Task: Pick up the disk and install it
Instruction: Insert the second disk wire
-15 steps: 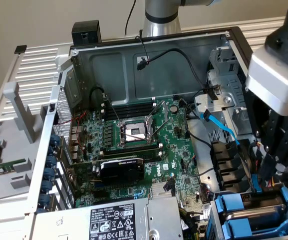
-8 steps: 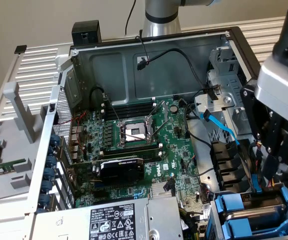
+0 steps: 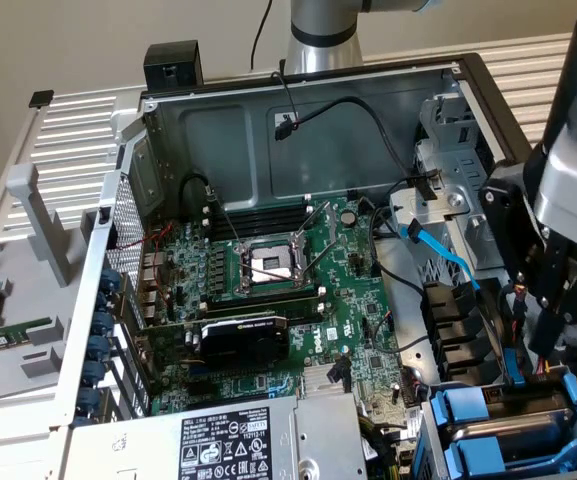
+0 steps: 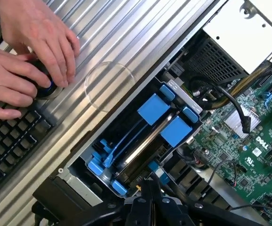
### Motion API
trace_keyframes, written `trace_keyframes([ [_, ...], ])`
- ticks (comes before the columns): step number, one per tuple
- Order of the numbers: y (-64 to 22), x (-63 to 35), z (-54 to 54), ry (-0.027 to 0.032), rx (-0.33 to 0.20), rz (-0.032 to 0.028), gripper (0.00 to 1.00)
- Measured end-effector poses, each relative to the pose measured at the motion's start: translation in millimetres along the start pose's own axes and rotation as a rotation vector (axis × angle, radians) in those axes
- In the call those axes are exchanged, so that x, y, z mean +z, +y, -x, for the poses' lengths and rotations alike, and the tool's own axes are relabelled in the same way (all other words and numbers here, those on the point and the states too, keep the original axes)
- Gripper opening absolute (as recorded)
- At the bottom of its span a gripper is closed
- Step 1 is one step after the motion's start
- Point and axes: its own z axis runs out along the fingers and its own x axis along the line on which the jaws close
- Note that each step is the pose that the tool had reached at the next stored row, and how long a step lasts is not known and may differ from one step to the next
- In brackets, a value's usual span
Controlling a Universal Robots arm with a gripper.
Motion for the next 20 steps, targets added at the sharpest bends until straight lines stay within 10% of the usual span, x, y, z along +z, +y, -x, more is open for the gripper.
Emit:
trace_keyframes([
  [20,0.0,0.4,0.1,-0.0223,-0.354,-0.022,0.11],
])
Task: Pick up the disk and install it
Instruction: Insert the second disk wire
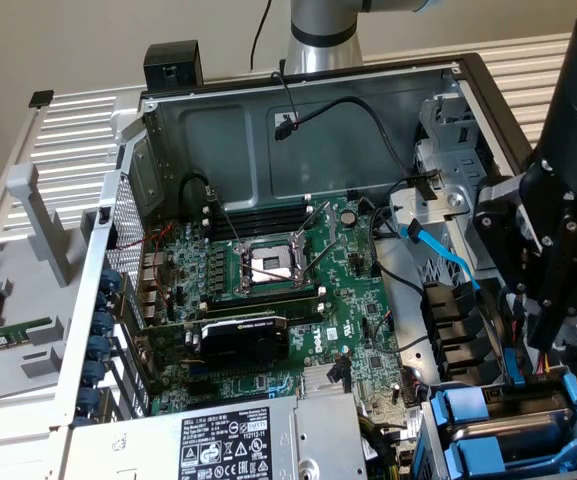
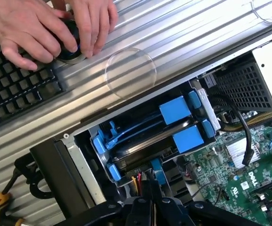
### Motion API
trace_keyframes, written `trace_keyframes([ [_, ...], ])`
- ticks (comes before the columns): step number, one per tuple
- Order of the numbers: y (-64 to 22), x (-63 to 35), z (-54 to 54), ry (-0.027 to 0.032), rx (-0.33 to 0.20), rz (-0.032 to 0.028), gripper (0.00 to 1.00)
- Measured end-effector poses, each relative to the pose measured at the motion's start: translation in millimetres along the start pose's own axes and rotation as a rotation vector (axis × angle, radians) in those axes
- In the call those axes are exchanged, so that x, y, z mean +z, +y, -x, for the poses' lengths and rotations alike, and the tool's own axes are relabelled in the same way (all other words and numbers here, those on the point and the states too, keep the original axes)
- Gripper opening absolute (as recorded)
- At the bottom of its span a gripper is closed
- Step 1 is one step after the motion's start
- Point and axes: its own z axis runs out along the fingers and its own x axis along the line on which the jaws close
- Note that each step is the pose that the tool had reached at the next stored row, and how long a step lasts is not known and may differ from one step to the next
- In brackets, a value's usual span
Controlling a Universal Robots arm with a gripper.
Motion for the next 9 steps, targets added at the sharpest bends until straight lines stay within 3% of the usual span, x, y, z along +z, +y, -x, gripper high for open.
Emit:
trace_keyframes([
  [3,0.0,0.0,0.0,-0.0019,-0.032,-0.0012,0.11],
  [9,0.0,0.0,0.0,-0.0024,-0.034,-0.0018,0.11],
])
